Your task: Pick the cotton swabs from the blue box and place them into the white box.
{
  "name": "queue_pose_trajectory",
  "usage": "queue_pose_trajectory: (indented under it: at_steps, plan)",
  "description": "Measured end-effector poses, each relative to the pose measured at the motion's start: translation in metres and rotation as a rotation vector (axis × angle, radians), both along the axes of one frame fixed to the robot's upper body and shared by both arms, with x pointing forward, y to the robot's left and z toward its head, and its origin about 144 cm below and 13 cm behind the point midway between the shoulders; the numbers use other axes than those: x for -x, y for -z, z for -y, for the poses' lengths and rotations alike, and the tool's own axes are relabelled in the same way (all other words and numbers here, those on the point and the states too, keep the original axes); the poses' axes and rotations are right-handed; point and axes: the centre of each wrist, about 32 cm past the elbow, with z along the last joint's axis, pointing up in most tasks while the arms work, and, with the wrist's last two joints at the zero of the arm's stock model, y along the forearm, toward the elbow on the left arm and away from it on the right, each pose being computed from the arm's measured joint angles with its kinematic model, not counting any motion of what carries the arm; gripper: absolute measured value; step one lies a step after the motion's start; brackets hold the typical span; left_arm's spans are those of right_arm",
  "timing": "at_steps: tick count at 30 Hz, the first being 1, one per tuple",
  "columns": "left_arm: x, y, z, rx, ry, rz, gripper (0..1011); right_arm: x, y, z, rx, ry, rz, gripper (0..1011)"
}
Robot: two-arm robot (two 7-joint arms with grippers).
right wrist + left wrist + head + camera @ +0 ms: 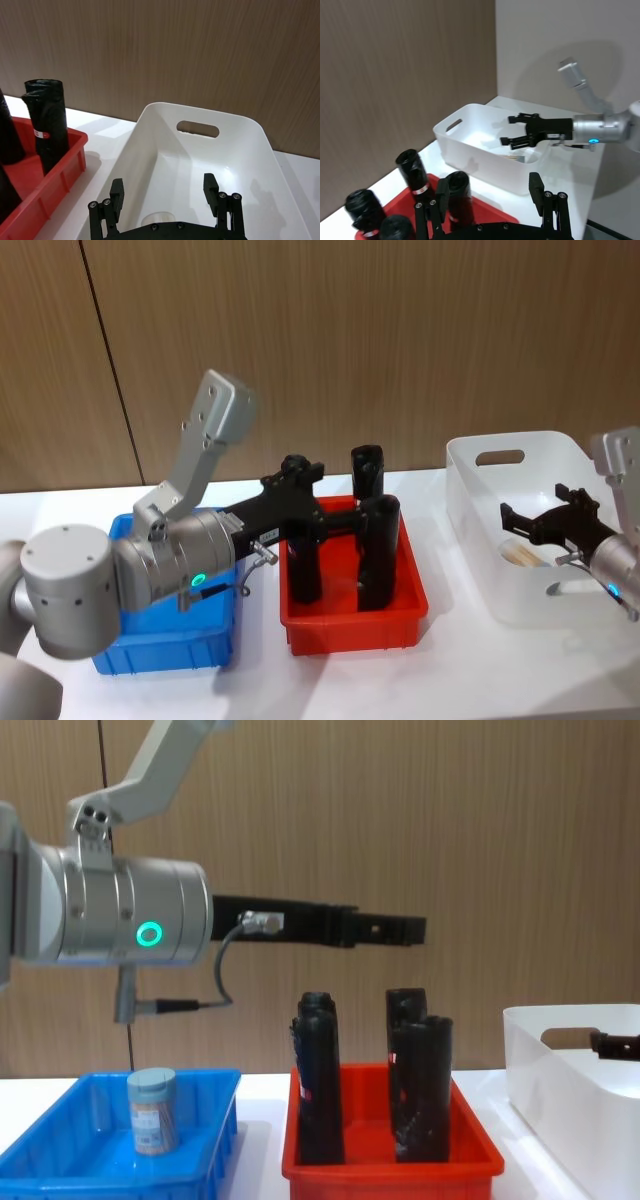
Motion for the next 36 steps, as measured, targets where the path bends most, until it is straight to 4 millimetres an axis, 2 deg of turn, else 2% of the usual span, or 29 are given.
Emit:
queue_pose_trajectory:
  at_steps: [36]
  plan:
    - [0.060, 0.063, 0.010, -0.061, -0.372, 0.246, 1004, 0.087, -0.005, -0.047, -0.070, -0.052, 0.145, 1002]
